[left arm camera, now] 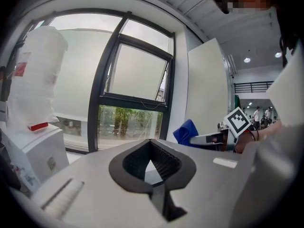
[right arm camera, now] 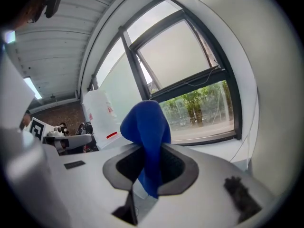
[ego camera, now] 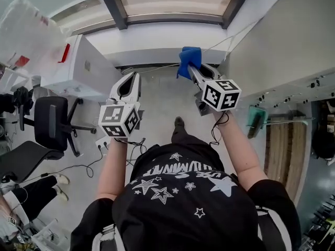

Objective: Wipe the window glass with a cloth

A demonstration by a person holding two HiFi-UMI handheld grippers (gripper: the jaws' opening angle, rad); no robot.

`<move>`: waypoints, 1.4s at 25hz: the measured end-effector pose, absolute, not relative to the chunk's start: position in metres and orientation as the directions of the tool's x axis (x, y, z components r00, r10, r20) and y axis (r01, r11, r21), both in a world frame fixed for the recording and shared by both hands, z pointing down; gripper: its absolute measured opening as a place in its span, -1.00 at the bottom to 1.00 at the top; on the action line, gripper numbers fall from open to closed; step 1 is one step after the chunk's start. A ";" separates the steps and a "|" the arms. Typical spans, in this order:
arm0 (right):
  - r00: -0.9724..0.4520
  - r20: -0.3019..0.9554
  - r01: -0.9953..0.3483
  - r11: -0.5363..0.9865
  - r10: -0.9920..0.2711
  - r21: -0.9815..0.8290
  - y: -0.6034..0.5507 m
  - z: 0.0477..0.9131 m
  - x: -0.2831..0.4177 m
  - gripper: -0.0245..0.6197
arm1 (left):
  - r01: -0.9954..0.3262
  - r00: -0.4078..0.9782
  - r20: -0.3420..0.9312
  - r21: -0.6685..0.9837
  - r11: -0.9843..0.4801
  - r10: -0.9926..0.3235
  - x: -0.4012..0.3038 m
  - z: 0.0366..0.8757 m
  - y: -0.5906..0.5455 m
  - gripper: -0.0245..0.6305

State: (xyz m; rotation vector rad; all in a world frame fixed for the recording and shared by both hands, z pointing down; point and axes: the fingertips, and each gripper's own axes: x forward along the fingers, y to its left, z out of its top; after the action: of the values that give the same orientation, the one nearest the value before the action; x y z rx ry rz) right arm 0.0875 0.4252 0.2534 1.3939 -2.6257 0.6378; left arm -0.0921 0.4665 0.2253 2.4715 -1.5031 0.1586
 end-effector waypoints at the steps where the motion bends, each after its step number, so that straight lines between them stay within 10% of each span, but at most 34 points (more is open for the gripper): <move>1: -0.577 0.281 -0.809 0.492 -0.767 -0.322 0.415 0.255 0.096 -0.69 | -0.887 0.460 0.222 0.151 -0.436 -0.860 -0.085 0.226 0.457 -0.90; 35: -0.548 0.310 -0.828 0.450 -0.777 -0.334 0.227 0.273 0.124 -0.69 | -0.869 0.493 0.235 0.166 -0.466 -0.838 -0.054 0.241 0.268 -0.90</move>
State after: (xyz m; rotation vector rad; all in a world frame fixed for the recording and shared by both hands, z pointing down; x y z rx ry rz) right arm 0.1237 0.2270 0.2731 1.4333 -2.5784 0.6908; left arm -0.0541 0.2681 0.2411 2.4780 -1.4503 0.1745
